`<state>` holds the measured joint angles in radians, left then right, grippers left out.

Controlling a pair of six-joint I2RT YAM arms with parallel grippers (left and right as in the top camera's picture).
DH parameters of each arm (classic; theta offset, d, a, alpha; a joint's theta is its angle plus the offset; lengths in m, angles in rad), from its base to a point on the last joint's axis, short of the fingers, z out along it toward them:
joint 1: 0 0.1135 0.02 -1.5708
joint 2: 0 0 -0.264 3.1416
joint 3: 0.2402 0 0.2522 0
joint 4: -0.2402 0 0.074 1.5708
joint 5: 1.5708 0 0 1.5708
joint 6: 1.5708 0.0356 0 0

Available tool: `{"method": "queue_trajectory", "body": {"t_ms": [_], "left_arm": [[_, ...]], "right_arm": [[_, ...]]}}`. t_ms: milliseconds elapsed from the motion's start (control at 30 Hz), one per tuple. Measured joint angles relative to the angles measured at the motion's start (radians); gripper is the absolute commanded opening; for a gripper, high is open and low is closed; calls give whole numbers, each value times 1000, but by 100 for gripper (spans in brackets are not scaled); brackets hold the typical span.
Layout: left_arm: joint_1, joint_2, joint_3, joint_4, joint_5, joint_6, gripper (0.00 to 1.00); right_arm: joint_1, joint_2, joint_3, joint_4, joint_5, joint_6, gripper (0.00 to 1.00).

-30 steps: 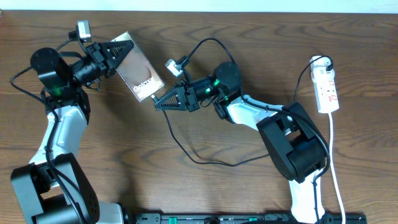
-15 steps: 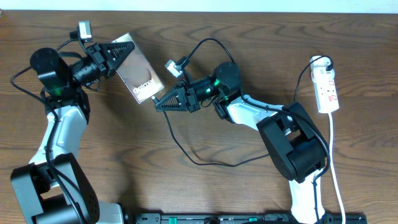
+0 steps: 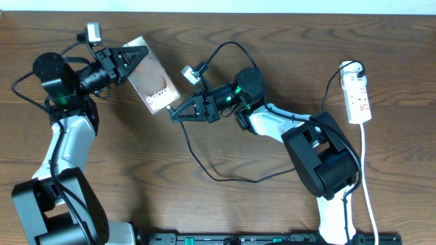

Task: Plug charger to phone and switch on socket
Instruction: 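Push the USB-C plug into the phone's bottom port with the right gripper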

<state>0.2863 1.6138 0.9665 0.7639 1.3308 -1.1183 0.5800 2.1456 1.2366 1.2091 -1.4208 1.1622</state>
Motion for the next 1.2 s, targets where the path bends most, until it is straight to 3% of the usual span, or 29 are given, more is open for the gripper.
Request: {"method": "queue_trajectory", "body": {"t_ms": [1200], "left_arm": [[14, 0, 0, 4, -40, 27, 7]], "right_arm": [[18, 0, -2, -48, 122, 40, 1]]}}
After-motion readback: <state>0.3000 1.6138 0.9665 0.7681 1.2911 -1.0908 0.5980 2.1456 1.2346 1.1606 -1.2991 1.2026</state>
